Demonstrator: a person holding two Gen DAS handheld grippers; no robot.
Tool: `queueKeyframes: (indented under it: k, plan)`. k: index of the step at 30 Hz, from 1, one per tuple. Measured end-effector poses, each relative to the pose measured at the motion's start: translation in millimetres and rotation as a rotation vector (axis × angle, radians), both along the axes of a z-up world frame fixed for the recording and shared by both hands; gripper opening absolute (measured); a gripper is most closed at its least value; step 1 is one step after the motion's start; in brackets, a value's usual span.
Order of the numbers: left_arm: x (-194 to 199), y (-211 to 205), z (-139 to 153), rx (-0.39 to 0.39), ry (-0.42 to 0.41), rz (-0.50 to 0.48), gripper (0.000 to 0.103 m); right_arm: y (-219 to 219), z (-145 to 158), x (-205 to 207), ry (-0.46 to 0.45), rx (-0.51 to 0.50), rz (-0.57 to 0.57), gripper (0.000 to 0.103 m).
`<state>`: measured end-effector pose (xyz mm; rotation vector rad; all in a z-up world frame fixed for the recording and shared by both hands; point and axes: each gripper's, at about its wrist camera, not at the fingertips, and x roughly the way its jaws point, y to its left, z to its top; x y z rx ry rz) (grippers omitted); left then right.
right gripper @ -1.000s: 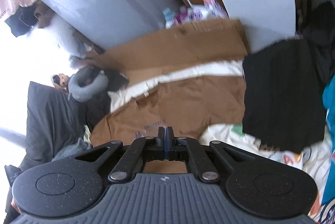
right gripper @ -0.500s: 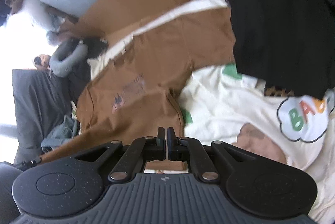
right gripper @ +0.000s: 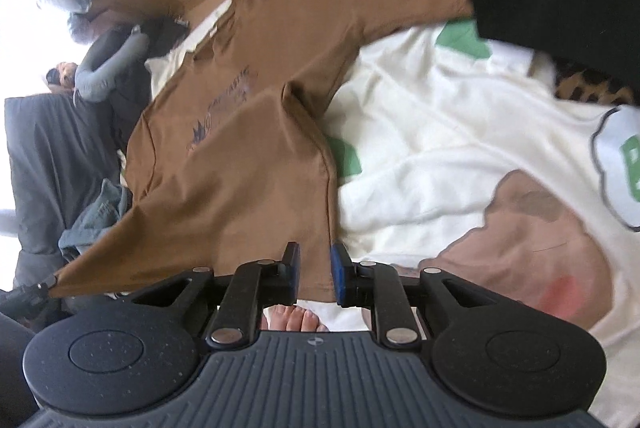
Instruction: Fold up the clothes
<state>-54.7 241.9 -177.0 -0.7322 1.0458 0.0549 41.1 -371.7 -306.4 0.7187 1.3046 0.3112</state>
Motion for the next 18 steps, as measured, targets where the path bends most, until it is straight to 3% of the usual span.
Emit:
queueKeyframes:
  k: [5,10,11,18]
  plan:
    - [1.5,-2.5,-1.3,-0.001,0.007,-0.007,0.002,17.9,-21.3,2.5,0.016,0.005,0.035,0.032]
    - [4.3,-6.1,1.0,0.007,0.015,-0.027,0.002,38.3,-47.9,2.6,0.058,-0.004,0.078,0.035]
    - [4.4,-6.1,1.5,0.009,0.016,-0.027,0.002,41.9,-53.4,2.4,0.066,-0.004,0.085,0.039]
    - [5.5,-9.0,3.6,0.013,0.024,-0.033,0.002,63.0,-85.6,8.3,0.106,-0.023,0.119,0.04]
